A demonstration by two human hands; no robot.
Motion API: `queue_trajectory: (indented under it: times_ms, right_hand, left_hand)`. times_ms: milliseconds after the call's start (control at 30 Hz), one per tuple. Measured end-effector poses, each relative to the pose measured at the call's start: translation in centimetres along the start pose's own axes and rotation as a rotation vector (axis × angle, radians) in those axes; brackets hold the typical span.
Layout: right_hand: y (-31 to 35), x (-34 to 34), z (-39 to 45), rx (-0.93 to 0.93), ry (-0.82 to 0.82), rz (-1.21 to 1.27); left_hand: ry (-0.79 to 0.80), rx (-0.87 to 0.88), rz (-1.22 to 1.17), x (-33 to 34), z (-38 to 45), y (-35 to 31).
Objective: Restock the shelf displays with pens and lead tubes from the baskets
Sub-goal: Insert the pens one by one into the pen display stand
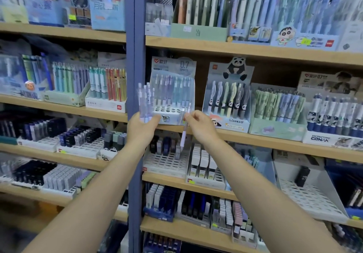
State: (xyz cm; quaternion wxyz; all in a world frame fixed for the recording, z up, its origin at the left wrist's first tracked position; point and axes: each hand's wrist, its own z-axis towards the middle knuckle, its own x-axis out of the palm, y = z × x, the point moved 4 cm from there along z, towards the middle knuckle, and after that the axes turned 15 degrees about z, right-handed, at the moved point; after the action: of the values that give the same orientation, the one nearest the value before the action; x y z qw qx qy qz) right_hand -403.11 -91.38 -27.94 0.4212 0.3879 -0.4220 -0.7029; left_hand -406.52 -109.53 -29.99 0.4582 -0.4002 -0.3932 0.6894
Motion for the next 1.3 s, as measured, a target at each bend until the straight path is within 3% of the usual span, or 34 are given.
queue_trajectory:
  times_ms: [733,867,1067,1300]
  right_hand:
    - [1.7,-2.7,-1.1,0.028,-0.057,0.099]
    - [3.0,-3.5,-0.8,-0.066,-0.163,0.142]
    - [6.3,-1.8,1.1,-0.261,-0.158,0.159]
    - [7.0,-0.2,3.7,-0.311,-0.173,0.217]
  left_hand:
    - [0.119,-0.088,-0.132,0.0,-1.9,-0.5]
    - [0.109,-0.07,-0.135,-0.3,-1.5,-0.4]
    - [0.083,-0.087,-0.08,-0.8,-0.3,0.1]
    - [0.163,-0.099,-0.068,-0.7,0.8,-0.1]
